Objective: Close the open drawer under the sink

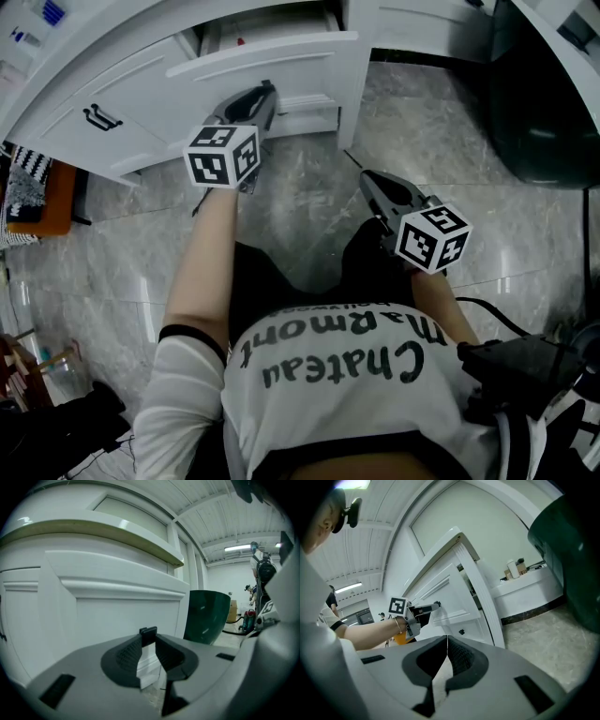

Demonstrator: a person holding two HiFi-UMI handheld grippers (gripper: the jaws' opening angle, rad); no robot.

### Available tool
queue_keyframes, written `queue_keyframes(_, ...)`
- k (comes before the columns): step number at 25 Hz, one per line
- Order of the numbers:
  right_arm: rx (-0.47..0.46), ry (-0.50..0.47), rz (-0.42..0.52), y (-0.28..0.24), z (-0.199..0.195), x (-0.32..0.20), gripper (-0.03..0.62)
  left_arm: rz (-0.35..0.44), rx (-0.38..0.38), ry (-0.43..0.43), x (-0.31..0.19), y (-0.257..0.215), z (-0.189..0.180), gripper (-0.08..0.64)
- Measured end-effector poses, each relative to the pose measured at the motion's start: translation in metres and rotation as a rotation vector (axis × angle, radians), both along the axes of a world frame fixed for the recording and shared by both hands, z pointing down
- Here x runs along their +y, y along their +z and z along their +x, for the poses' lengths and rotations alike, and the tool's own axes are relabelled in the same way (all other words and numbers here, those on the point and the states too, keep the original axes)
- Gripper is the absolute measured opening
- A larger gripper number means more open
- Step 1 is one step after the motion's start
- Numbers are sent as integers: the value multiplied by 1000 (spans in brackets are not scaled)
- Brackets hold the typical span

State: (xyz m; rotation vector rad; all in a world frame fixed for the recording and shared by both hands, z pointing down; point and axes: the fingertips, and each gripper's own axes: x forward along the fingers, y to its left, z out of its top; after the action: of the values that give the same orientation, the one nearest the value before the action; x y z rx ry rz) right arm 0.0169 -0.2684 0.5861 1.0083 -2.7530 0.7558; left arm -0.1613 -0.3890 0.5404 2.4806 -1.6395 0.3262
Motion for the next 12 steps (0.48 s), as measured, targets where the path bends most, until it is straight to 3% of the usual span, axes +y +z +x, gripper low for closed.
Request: queue_keyframes(12,13,-12,-9,-1,-11,-2,12,-12,1,26,-16,-1,-4,89)
